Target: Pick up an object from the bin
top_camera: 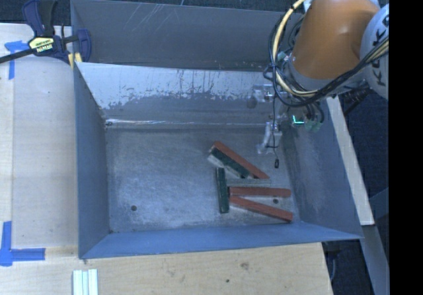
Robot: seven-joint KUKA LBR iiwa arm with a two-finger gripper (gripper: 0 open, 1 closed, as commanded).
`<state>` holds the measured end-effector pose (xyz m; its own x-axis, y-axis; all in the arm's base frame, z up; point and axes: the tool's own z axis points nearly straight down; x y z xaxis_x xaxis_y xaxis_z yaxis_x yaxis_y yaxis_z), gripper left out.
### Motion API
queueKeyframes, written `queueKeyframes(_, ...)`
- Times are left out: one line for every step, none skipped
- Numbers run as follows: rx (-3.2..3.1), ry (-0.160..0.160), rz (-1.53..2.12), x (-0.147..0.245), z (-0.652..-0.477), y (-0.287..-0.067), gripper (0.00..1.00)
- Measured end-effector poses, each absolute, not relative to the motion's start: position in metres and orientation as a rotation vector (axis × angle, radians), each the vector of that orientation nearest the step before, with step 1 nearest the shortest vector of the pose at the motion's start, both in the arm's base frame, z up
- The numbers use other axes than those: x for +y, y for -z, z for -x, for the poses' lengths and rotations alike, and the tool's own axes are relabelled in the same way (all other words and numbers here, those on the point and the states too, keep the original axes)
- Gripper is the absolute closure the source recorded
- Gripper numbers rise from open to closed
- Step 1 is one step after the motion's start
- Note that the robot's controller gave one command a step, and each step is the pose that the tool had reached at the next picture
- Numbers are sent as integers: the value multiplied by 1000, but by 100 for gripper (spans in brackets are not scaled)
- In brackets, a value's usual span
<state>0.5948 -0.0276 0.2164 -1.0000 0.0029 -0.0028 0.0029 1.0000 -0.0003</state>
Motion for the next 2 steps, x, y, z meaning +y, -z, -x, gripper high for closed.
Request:
queueKeyframes(3137,1,-4,-28,-595,-217,0)
queueKeyframes(3131,1,-17,-31,-575,-173,0)
